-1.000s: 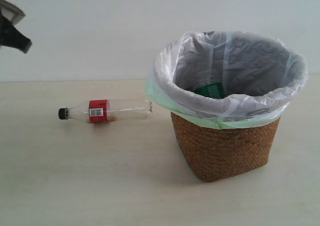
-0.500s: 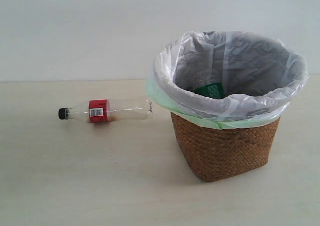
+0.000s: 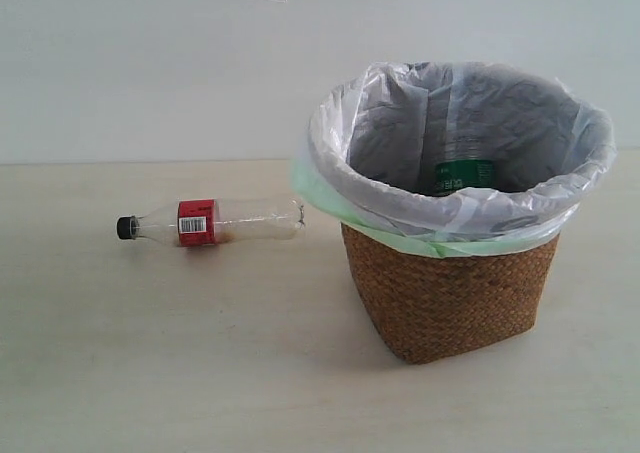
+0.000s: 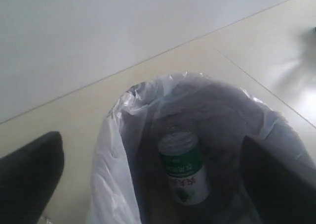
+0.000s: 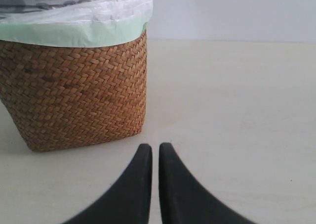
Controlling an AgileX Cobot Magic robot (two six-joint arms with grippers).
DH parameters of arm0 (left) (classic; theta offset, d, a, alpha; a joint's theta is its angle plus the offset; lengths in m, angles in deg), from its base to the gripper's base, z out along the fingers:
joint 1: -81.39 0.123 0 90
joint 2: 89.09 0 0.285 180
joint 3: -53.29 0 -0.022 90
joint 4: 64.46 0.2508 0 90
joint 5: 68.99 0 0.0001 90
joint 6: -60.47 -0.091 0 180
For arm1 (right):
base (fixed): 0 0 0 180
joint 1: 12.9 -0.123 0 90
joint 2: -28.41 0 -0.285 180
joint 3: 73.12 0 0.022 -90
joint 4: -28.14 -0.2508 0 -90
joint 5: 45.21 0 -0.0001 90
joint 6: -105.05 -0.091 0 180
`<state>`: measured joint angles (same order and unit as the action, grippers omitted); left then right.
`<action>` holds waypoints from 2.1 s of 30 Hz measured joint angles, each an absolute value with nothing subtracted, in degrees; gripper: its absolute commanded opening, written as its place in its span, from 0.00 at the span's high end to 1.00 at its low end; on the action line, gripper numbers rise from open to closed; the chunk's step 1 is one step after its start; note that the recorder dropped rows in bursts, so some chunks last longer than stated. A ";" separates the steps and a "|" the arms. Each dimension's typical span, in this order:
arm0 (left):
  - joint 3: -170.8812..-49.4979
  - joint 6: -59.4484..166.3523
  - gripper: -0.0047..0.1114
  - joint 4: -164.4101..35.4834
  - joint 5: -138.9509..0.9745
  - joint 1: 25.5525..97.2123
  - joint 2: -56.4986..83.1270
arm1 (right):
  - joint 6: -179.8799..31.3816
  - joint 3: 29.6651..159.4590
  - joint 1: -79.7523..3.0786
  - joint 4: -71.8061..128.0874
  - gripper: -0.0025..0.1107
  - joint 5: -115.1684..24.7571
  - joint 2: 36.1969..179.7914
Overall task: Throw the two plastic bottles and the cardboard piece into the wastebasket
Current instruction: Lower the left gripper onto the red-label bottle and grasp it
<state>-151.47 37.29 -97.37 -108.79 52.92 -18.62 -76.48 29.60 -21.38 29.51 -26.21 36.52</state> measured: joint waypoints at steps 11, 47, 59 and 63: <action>-151.37 39.38 0.19 -77.58 -124.85 56.78 -18.62 | -76.48 29.60 -21.38 29.51 0.96 -26.21 36.52; -140.33 -22.97 0.19 -89.68 -100.97 64.75 -40.43 | -76.48 29.60 -21.38 29.51 0.96 -26.21 36.52; -140.33 -33.81 0.19 -101.81 -95.05 64.75 -46.19 | -76.48 29.60 -21.38 29.51 0.96 -26.21 36.52; -140.33 -34.07 0.24 -102.19 -94.55 64.75 -47.71 | -76.48 29.60 -21.38 29.51 0.96 -26.21 36.52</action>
<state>-140.33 -34.07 -102.19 -94.55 64.75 -47.71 -76.48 29.60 -21.38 29.51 -26.21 36.52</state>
